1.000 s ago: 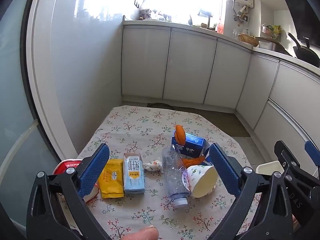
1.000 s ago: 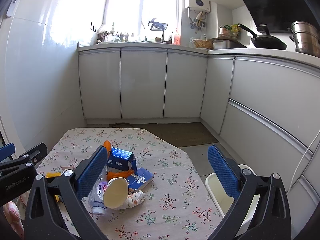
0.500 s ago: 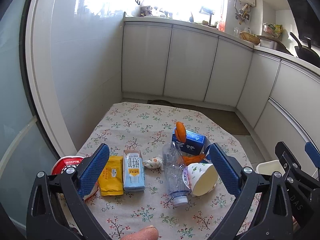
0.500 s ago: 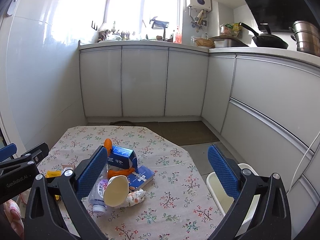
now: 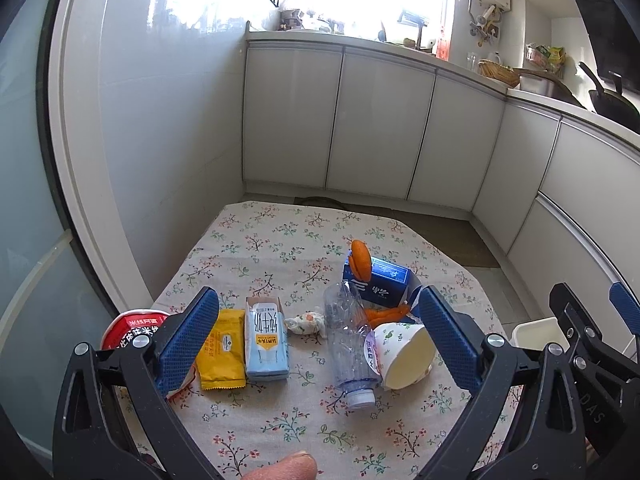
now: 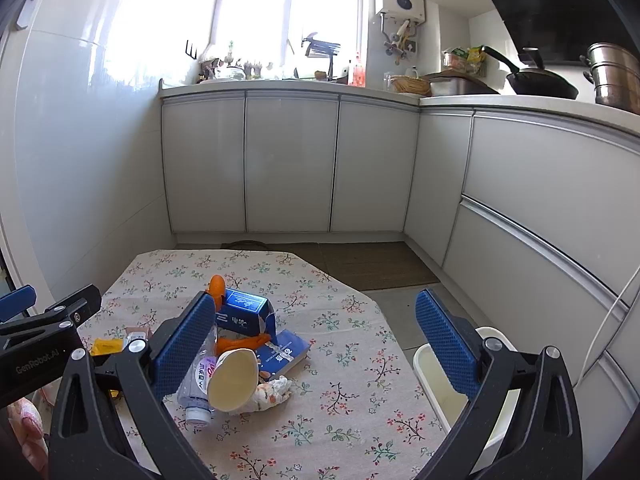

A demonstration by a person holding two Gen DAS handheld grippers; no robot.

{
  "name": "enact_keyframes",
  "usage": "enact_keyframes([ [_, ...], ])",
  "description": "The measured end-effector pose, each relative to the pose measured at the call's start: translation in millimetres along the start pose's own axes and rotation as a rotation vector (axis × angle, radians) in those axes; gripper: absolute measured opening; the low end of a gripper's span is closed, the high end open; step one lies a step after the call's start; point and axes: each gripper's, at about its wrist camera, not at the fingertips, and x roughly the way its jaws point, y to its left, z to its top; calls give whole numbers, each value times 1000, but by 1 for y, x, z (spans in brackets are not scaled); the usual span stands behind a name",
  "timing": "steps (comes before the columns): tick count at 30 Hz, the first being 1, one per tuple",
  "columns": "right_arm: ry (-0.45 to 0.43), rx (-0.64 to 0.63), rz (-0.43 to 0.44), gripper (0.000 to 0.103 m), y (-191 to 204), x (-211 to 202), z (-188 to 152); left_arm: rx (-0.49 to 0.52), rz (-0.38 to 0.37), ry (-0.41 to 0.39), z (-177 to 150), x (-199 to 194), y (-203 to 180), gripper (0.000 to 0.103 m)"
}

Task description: Collect trash

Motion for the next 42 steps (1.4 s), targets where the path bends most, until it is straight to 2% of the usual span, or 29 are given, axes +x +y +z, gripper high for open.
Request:
enact_keyframes([
  [13, 0, 40, 18, 97, -2, -2, -1, -12, 1, 30, -1, 4, 1, 96],
  [18, 13, 52, 23, 97, -5, -1, 1, -35, 26, 50, -1, 9, 6, 96],
  [24, 79, 95, 55, 97, -11, 8, 1, -135, 140, 162, -5, 32, 30, 96],
  [29, 97, 76, 67, 97, -11, 14, -5, -247, 263, 283, -15, 55, 61, 96],
  [33, 118, 72, 75, 97, -10, 19, -9, -401, 295, 397, -34, 75, 96, 96],
  [36, 144, 72, 75, 97, -12, 23, -11, -451, 323, 418, -40, 80, 108, 96],
  [39, 194, 79, 62, 97, -18, 26, -12, -451, 271, 427, -37, 84, 106, 96],
  [42, 253, 103, 44, 97, -28, 33, -11, -399, 196, 431, -27, 93, 93, 96],
])
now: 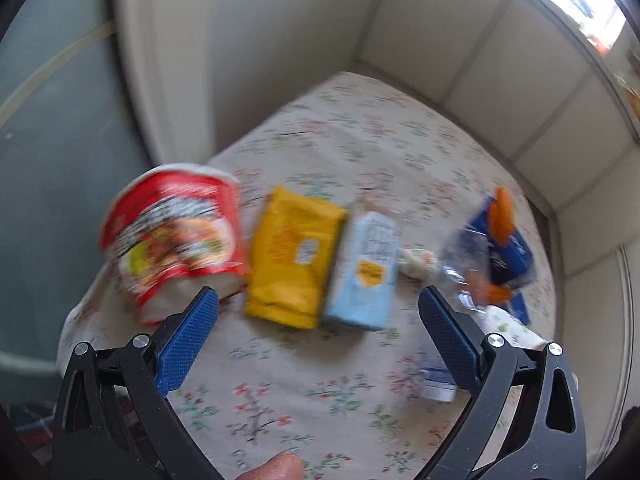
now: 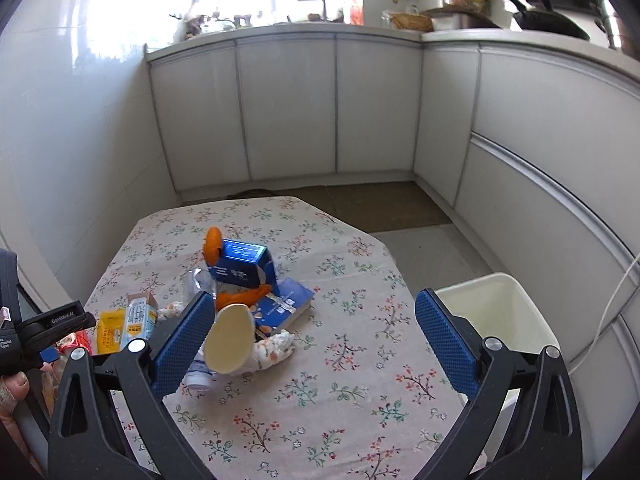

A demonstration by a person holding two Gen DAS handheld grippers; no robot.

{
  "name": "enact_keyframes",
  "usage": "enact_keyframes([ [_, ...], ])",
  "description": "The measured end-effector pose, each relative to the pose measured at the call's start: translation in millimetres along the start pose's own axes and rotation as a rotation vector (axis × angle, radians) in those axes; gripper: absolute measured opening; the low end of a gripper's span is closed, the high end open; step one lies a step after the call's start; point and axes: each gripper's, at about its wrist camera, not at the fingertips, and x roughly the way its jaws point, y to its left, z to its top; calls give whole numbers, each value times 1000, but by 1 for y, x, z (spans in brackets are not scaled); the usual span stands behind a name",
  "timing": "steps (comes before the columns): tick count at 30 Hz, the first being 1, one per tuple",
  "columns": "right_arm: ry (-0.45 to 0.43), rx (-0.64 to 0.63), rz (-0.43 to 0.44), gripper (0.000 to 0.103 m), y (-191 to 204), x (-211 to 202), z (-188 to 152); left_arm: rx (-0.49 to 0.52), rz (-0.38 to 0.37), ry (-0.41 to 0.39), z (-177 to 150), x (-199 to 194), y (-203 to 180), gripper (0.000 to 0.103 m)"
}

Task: Collect trash
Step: 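Reach the left gripper to the light blue milk carton and grasp it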

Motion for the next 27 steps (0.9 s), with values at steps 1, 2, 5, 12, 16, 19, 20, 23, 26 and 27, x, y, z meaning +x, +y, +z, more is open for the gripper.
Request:
enact_keyframes([
  [1, 23, 9, 1, 97, -4, 2, 1, 35, -16, 9, 3, 3, -9, 96],
  [2, 51, 24, 7, 97, -9, 6, 0, 68, -24, 25, 6, 9, -18, 96],
  [5, 112, 60, 31, 97, -21, 16, 0, 161, -8, 95, 11, 34, -40, 96],
  [12, 188, 114, 55, 97, -37, 37, -2, 281, 58, 197, 12, 84, -56, 96],
  [16, 236, 126, 80, 97, -37, 50, -4, 247, 3, 252, 13, 101, -49, 96],
  [19, 263, 109, 89, 97, -32, 56, -6, 284, 39, 260, 10, 108, -50, 94],
  [20, 269, 100, 90, 97, -29, 58, -6, 296, 46, 262, 9, 110, -51, 87],
  [23, 277, 81, 92, 97, -24, 61, -7, 334, 71, 274, 5, 113, -54, 56],
  [26, 284, 69, 92, 97, -20, 64, -8, 321, 71, 268, 5, 107, -51, 54],
  [27, 288, 66, 91, 97, -18, 66, -9, 309, 61, 263, 5, 103, -49, 54],
])
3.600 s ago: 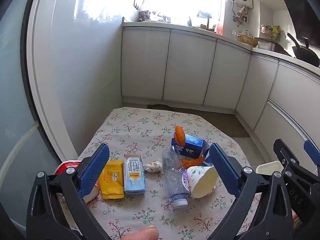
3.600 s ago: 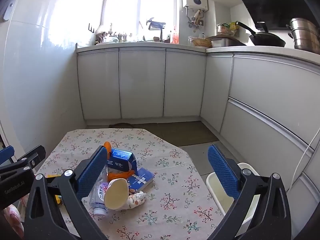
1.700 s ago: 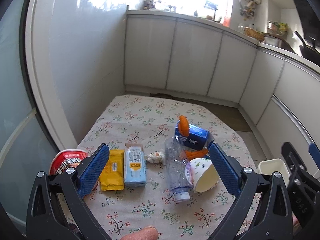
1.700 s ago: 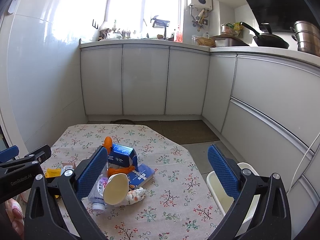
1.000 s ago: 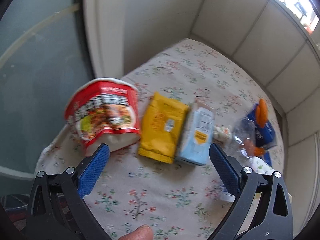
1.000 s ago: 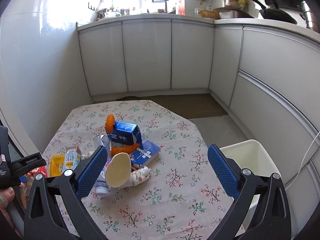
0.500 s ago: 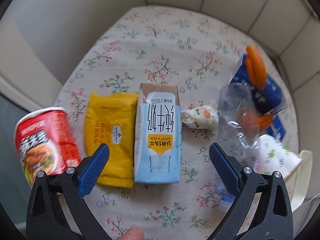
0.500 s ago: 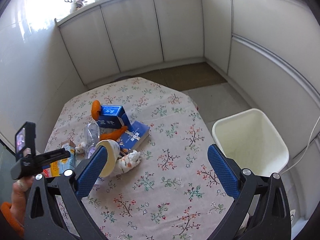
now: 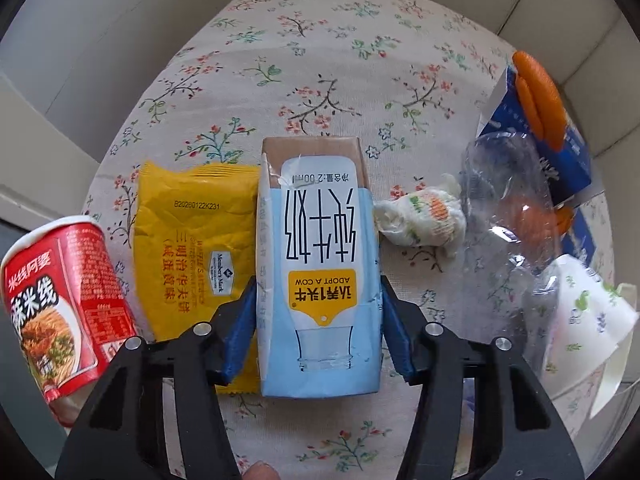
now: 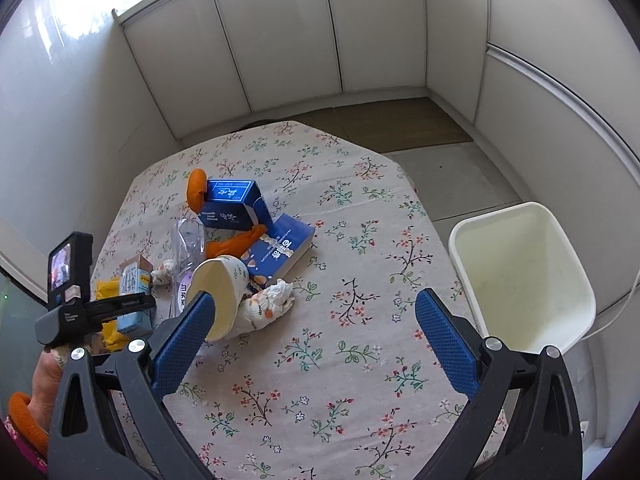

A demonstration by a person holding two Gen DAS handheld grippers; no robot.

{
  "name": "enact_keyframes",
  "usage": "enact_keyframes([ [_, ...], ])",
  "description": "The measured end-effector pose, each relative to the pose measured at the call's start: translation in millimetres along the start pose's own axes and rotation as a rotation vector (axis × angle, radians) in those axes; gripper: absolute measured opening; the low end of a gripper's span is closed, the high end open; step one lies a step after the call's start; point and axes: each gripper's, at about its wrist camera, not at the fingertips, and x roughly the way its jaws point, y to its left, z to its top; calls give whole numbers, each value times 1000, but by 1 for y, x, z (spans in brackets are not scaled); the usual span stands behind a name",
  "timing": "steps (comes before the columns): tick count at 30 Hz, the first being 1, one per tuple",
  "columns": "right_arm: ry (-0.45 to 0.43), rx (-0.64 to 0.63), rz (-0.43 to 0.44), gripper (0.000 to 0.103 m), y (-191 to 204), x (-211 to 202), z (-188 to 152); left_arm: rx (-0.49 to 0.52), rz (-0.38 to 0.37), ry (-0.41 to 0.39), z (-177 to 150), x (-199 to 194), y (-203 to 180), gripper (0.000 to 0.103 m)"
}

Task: Collect trash
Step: 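Grasp the clear plastic bottle with the right gripper while the left gripper lifts the carton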

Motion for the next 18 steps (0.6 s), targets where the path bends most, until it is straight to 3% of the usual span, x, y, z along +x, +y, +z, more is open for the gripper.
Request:
enact_keyframes([
  [6, 11, -29, 46, 97, 11, 6, 5, -56, -157, -87, -12, -57, 16, 53],
  [8, 16, -53, 86, 97, 21, 8, 10, -53, -211, -167, -18, -92, 21, 53],
  [13, 90, -133, 212, 97, 65, 30, 36, -13, -182, -441, -24, -165, 22, 54],
  [15, 116, -172, 222, 97, 86, 45, 43, -7, -162, -498, -25, -180, 26, 54],
  [18, 174, -214, 232, 97, 114, 72, 48, -14, -169, -508, -21, -182, 31, 54],
])
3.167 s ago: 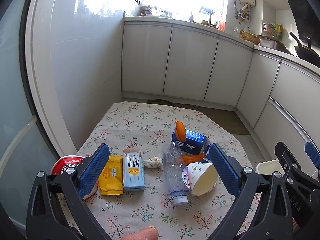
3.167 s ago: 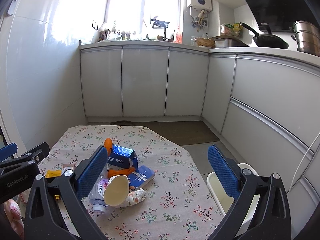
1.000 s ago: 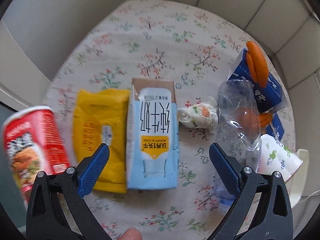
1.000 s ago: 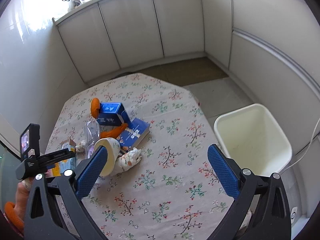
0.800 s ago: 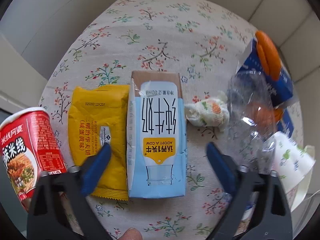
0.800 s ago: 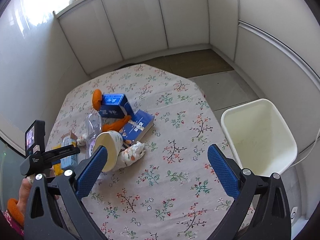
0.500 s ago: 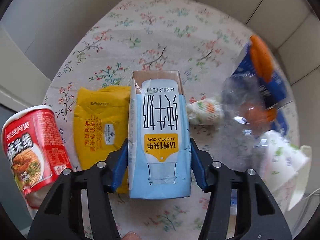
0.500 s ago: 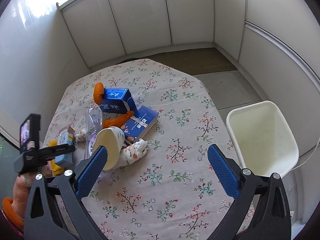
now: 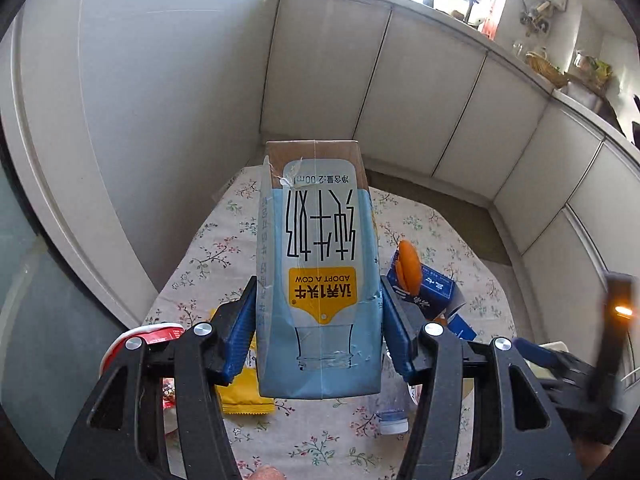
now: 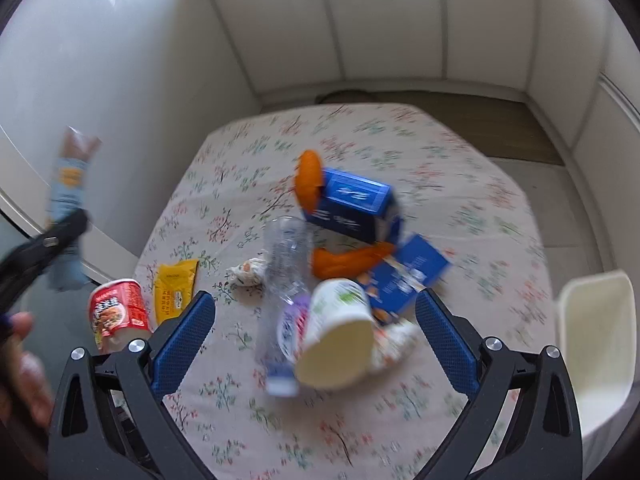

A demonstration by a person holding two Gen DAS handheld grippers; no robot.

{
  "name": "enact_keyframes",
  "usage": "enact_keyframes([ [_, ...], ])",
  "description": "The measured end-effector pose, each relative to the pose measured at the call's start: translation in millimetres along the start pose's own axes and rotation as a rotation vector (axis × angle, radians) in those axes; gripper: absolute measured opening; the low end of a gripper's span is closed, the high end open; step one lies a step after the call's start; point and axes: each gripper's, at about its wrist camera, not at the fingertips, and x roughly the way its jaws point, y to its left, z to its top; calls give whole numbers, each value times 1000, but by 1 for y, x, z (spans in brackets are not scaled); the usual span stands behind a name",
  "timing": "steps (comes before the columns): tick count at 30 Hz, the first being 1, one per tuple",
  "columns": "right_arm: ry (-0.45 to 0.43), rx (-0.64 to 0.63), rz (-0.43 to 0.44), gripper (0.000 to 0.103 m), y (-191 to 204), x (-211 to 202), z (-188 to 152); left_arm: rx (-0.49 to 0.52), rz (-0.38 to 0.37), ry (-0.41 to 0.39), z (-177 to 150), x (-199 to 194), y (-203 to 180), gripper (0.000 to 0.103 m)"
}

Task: Collect trash
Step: 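Grasp the clear plastic bottle with the right gripper while the left gripper lifts the carton, then carry the bottle to the white bin and open the right gripper while the left holds the carton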

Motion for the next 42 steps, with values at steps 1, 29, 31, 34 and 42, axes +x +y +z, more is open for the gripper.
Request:
enact_keyframes([
  [1, 28, -8, 0, 97, 7, 14, 4, -7, -3, 5, 0, 3, 1, 54],
  [29, 88, -21, 12, 52, 17, 80, 5, -93, -10, 75, 7, 28, 10, 54],
  [31, 42, -20, 15, 52, 15, 60, 8, -97, -20, 67, 7, 27, 10, 54],
  [34, -28, -4, 19, 51, 9, 29, 12, -98, -38, 57, 6, 25, 7, 54],
  [42, -214, 43, -5, 46, -24, -47, 15, -73, -77, 31, 2, 18, -14, 54],
])
